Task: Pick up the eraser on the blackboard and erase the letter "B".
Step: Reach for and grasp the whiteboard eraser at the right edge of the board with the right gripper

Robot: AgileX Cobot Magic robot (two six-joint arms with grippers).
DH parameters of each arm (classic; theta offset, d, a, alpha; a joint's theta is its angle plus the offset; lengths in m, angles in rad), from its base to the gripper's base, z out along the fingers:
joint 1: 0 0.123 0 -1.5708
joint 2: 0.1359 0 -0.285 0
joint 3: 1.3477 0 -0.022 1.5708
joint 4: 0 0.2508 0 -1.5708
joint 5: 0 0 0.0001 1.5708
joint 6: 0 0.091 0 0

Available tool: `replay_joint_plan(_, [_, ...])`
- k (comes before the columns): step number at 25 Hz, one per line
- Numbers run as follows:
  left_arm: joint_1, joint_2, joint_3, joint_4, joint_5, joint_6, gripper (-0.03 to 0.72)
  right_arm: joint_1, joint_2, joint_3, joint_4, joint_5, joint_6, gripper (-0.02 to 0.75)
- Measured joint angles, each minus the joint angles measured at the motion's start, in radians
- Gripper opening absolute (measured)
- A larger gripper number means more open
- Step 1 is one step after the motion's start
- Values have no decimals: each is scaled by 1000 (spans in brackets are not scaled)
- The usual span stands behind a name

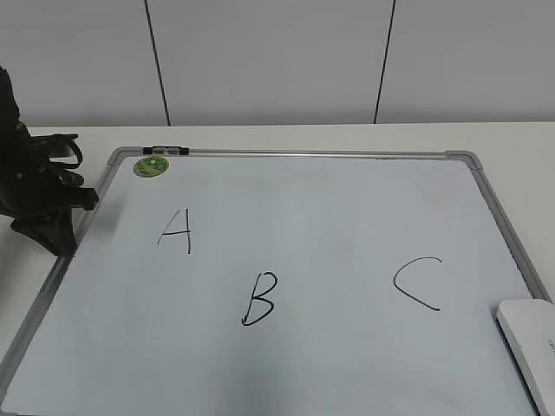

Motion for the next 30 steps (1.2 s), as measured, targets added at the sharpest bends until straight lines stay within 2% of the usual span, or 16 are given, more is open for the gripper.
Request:
replay_joint_plan(16, [0,0,0,0,2,0,29,0,26,-8,45,-16,0,480])
replay_joint_plan(30, [0,0,0,-2,2,0,38,0,725,-139,54,-13,-2,481])
